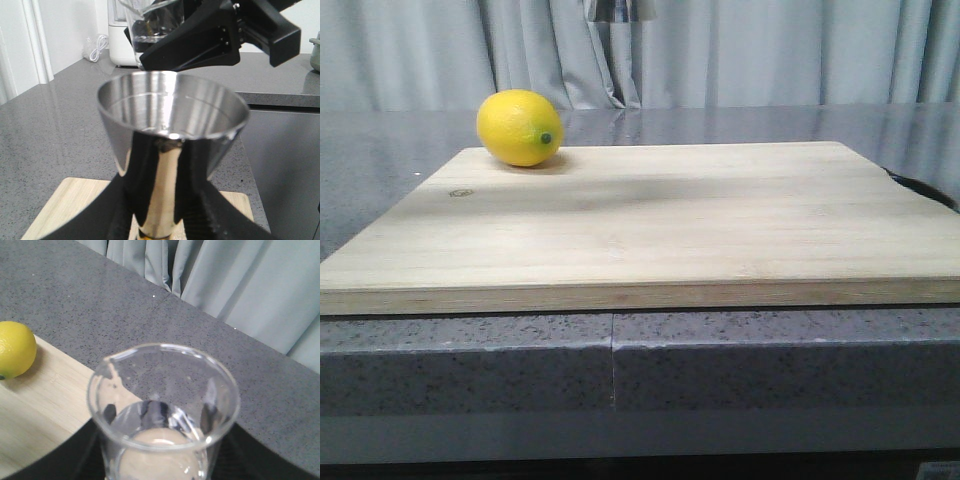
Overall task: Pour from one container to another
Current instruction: 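Lift the glass beaker with the right gripper toward the held jigger, then tilt the beaker with the right gripper, pouring liquid into the jigger cup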
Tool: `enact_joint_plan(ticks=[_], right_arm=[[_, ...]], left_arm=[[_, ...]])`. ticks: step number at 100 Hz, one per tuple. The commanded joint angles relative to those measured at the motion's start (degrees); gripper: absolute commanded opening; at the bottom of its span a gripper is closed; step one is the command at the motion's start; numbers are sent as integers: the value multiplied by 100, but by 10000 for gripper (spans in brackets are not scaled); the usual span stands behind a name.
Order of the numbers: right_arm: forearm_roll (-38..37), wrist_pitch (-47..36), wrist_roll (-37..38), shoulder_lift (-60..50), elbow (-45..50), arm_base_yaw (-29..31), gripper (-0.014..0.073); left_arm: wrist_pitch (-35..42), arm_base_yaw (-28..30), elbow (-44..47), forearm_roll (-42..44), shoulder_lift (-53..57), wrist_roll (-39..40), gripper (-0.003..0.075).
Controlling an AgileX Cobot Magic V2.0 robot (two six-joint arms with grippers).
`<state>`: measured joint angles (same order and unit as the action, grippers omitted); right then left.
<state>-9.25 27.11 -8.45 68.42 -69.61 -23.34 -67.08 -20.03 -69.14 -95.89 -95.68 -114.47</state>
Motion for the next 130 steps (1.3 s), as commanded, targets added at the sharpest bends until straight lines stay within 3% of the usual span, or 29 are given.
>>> enact_joint_plan(ticks=[1,39,62,76,130], right_arm=[[4,-376,-238,-162,-220,-106,273],[4,-288,-972,-102,-229,-430,273],[-7,-188,-1492,48,-229,-641,273],[-22,-209,-1723,172,-229,-641,273],[-85,-407,-2807,232,-229,-888,273]], left_arm=[[-380,-63,-140,-456,267,43,187],[-430,-374,-140,-573,-216,23,187],[-433,-375,-140,-579,-393,9,187],[-567,-398,-140,-429,-393,-451,187],[-577,-410,-140,-478,-393,-416,187]])
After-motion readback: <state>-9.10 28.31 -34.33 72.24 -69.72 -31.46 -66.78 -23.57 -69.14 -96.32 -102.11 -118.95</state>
